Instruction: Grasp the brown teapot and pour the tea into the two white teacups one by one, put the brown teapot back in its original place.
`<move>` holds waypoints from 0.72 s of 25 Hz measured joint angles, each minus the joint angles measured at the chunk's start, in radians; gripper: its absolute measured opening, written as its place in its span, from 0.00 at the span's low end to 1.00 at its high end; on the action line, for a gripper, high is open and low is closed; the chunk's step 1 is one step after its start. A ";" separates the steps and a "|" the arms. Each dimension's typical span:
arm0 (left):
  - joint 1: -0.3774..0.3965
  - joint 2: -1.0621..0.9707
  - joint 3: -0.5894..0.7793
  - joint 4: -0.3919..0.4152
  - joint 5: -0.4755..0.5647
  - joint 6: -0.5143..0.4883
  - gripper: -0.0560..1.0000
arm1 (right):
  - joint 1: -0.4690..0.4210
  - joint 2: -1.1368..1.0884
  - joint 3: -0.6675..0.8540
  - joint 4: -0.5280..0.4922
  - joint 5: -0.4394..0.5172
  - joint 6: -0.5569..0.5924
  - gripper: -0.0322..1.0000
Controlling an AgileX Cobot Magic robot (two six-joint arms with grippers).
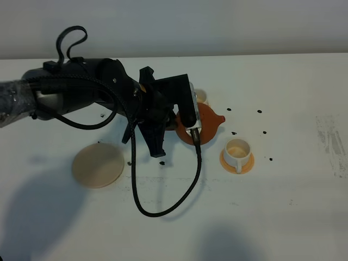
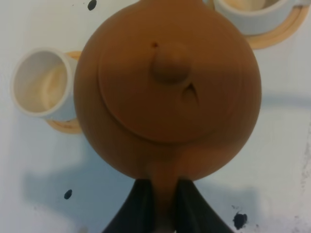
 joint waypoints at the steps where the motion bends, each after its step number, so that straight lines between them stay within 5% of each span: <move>1: -0.001 0.001 0.000 0.000 -0.003 0.009 0.14 | 0.000 0.000 0.000 0.000 0.000 0.000 0.25; 18: -0.031 0.014 0.000 0.000 -0.064 0.172 0.14 | 0.000 0.000 0.000 0.000 0.000 0.000 0.25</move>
